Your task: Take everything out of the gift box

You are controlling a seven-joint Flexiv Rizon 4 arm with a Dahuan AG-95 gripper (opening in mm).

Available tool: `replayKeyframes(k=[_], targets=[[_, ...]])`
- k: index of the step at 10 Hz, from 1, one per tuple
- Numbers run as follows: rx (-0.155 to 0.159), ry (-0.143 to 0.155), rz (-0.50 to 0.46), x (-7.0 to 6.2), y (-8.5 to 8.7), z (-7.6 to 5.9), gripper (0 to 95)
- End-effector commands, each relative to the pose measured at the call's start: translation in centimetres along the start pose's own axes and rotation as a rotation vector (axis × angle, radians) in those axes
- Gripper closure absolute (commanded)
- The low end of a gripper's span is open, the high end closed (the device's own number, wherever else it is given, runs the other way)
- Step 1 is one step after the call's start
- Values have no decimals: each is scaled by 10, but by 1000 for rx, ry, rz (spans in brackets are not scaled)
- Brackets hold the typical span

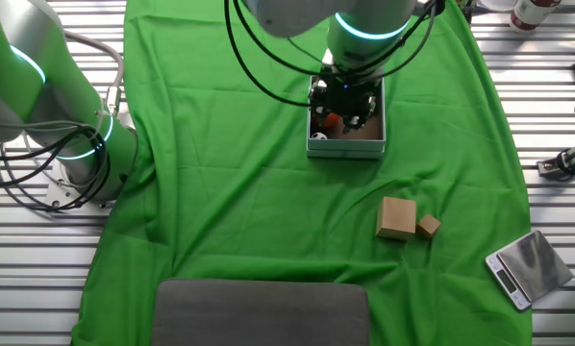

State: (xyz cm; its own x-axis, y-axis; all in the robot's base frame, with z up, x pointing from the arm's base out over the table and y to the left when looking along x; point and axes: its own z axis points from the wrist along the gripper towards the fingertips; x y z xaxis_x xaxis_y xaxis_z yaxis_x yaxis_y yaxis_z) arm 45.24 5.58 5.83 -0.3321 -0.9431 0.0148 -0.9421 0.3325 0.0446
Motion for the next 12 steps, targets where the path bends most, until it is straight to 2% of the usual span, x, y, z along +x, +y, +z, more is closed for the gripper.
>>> replayKeyframes(k=[1, 4, 6, 8, 12], targets=[[-2, 0, -10, 0, 1, -1, 570], [-2, 4, -5, 0, 2, -1, 570], [-13, 9, 33, 0, 2, -1, 570], [-5, 33, 63, 0, 2, -1, 570], [0, 39, 80, 0, 2, -1, 570]])
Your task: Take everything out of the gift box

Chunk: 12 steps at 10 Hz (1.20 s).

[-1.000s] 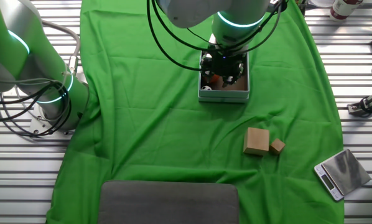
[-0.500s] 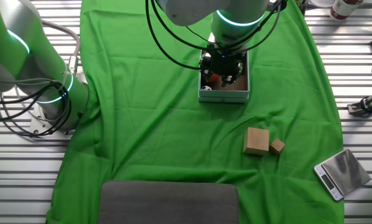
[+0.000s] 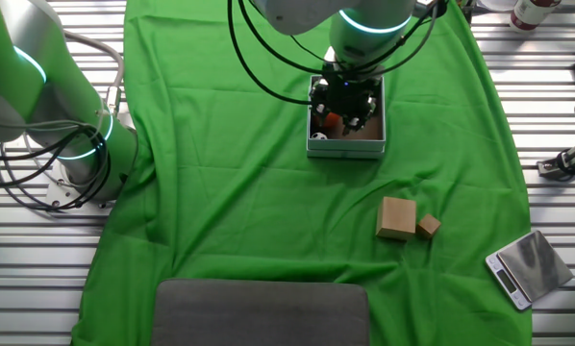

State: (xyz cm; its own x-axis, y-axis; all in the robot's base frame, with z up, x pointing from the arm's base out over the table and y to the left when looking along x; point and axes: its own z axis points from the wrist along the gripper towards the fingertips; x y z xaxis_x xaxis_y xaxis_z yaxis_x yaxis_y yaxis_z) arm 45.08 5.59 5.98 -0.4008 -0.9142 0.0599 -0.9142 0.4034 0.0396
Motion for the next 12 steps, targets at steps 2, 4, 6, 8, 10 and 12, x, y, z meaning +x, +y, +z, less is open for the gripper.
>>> replayKeyframes(k=[2, 4, 6, 8, 10, 12], targets=[[3, -4, 0, 0, 0, 0, 570], [8, -3, -7, 0, 0, 0, 570], [20, -8, -29, 1, -1, 6, 570], [25, -15, -32, 2, -4, 11, 570], [27, -21, -37, 2, -6, 16, 570], [30, -22, -45, 4, -8, 26, 570]])
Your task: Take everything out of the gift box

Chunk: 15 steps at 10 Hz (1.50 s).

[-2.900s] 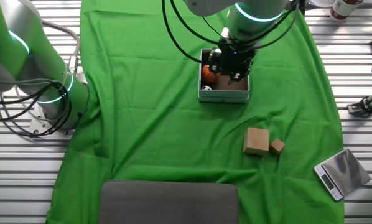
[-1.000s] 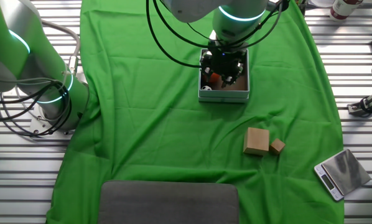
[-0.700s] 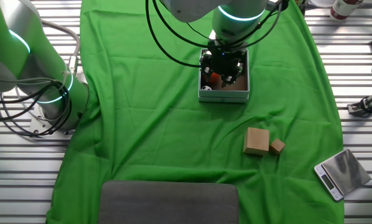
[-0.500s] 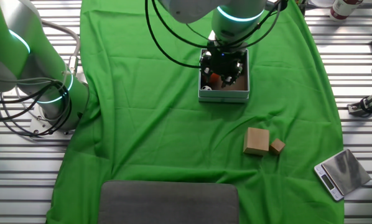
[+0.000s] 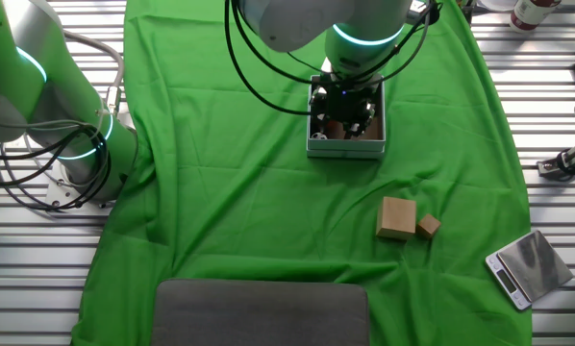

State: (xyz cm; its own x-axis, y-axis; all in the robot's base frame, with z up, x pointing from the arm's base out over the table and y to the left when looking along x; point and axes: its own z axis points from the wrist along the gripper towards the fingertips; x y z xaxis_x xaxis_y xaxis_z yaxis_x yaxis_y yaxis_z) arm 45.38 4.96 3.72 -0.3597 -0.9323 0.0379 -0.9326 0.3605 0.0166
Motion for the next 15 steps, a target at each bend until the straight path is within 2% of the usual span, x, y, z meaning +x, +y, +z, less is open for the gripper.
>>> replayKeyframes(k=[1, 3, 4, 9, 13, 15], targets=[[8, -10, -1, 2, -1, 7, 570], [14, -17, 1, 2, -2, 10, 570], [11, -28, 28, 2, -2, 10, 950], [4, -25, 63, 1, -1, 4, 950], [-36, -7, 90, -1, 7, -17, 950], [-58, 11, 96, -3, 13, -31, 950]])
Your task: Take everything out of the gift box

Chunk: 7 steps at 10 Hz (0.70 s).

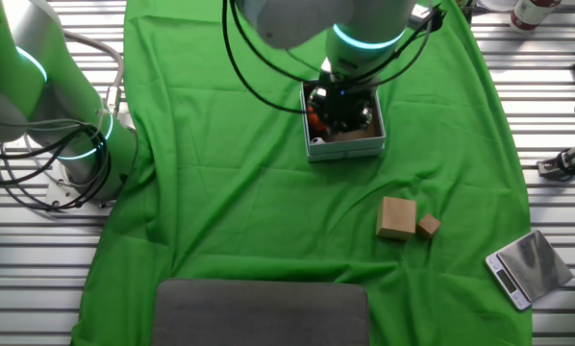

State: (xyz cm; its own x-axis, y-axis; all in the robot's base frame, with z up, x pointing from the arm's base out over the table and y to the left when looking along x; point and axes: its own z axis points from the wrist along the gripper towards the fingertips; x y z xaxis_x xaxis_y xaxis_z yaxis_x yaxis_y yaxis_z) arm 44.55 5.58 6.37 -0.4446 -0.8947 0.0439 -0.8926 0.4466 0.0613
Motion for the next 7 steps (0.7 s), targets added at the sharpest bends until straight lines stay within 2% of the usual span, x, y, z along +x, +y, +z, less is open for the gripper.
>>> replayKeyframes(k=[1, 4, 6, 7], targets=[[-9, 13, 5, -1, 5, -7, 950], [-10, 5, -55, 0, 4, -6, 950], [-5, -3, -101, 1, 0, -1, 570], [-4, -9, -113, 2, -2, 1, 570]])
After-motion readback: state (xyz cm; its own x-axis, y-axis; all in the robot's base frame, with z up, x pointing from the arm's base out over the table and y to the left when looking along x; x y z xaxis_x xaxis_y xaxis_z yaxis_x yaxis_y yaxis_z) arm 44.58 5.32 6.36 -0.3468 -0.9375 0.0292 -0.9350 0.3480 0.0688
